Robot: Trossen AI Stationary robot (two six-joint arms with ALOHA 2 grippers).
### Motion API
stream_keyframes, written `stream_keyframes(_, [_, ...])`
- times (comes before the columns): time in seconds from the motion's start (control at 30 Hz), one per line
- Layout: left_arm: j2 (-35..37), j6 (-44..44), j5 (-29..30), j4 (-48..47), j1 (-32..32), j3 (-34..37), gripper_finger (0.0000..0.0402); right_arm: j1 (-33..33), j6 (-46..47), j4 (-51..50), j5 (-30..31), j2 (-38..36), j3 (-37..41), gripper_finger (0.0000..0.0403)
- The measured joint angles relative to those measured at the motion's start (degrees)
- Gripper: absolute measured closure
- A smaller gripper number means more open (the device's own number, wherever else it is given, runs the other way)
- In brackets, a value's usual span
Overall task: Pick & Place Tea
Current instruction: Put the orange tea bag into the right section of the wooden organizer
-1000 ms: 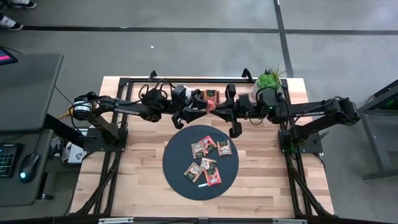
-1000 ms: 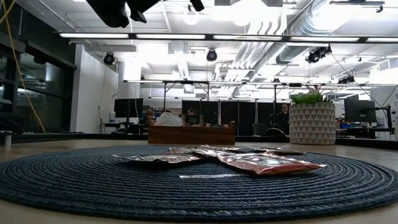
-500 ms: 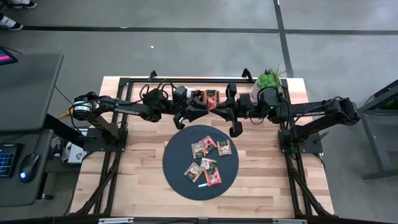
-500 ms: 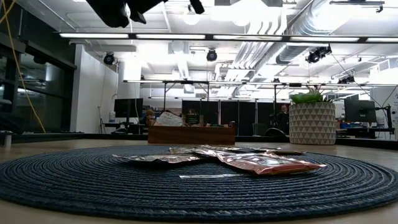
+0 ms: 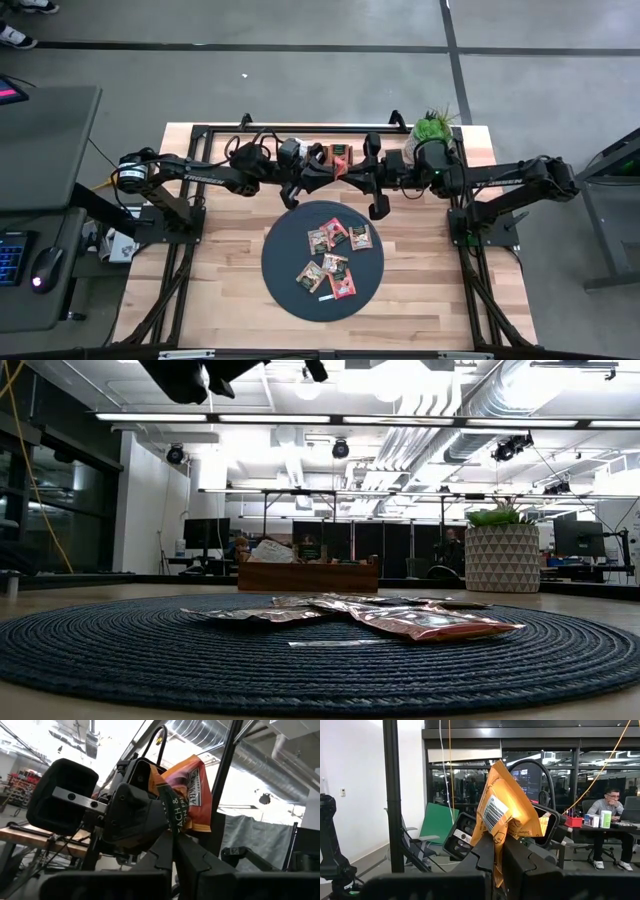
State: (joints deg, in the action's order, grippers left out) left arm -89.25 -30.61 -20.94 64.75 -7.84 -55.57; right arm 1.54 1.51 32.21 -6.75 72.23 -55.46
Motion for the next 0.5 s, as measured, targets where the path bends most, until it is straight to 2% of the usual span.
stream_keyframes(0.1, [0.0,0.4,0.0,-0.1,0.0,0.0,0.04,0.0,0.2,0.0,0.0,0.0,0.0,0.0385])
stream_keyframes(0.5, [0.0,2.4,0.1,-0.9,0.0,0.0,0.0401,0.0,3.0,-0.1,-0.7,-0.3,0.0,0.0283])
